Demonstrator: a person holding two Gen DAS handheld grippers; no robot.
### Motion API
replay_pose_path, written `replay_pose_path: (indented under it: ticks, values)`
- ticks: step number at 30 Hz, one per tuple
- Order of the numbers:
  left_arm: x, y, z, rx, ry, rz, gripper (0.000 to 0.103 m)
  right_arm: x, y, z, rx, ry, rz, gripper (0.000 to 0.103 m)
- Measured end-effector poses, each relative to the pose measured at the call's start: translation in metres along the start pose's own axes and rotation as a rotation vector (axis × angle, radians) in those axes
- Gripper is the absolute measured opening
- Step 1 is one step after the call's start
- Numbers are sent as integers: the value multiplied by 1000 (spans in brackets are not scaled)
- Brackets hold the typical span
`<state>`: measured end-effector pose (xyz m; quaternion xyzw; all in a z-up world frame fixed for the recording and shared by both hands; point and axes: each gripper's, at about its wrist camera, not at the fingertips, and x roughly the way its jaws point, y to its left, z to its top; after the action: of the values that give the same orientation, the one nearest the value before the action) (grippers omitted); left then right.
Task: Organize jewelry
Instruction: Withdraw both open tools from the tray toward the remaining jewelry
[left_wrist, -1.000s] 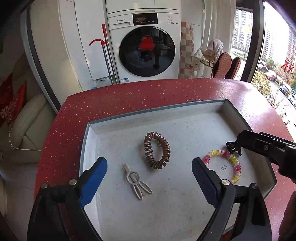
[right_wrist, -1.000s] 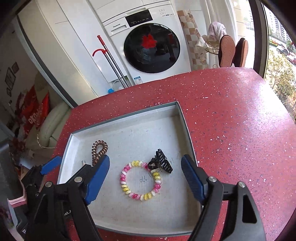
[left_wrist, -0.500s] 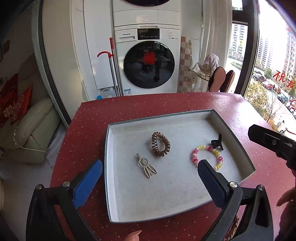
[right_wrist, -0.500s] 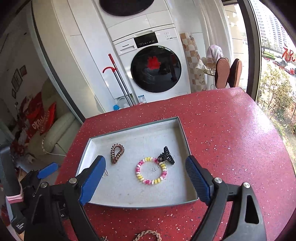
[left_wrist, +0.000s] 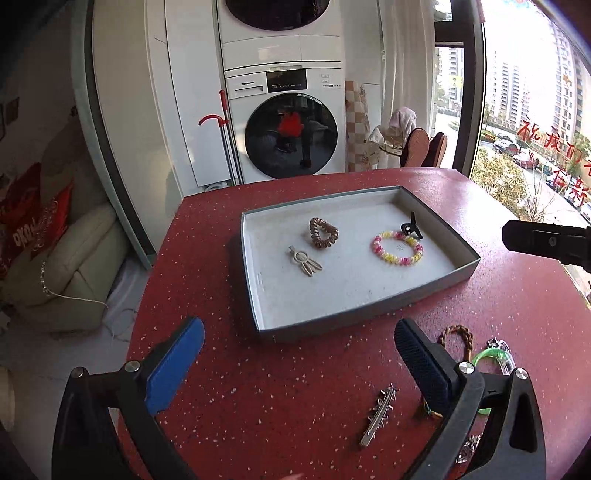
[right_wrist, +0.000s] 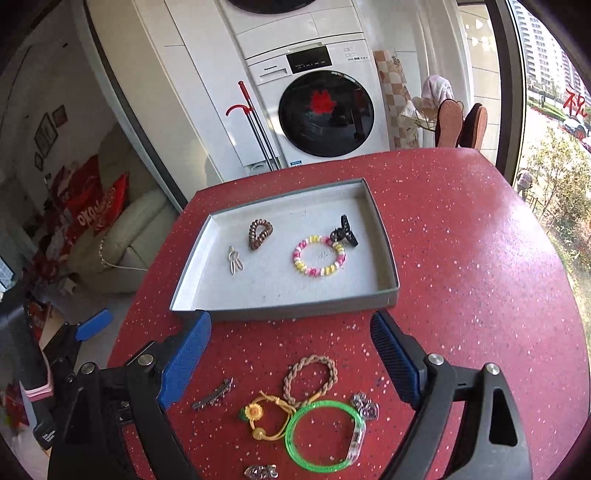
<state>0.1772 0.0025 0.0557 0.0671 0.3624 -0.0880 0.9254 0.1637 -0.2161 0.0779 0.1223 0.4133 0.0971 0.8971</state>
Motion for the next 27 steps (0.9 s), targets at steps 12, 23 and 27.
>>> replay_pose_path:
  ticks: [12,23,27]
  values:
    - [5,-19,-69,14,113,-43,103,1,-32,-79,91,162,-110,90]
    - [17,-25,-84,23,165,-48,103,9,-53,-104,177,188,-175,90]
    - [21,-31,-82,51,166,-57,103,14,-50,-101,165,180,-200,90]
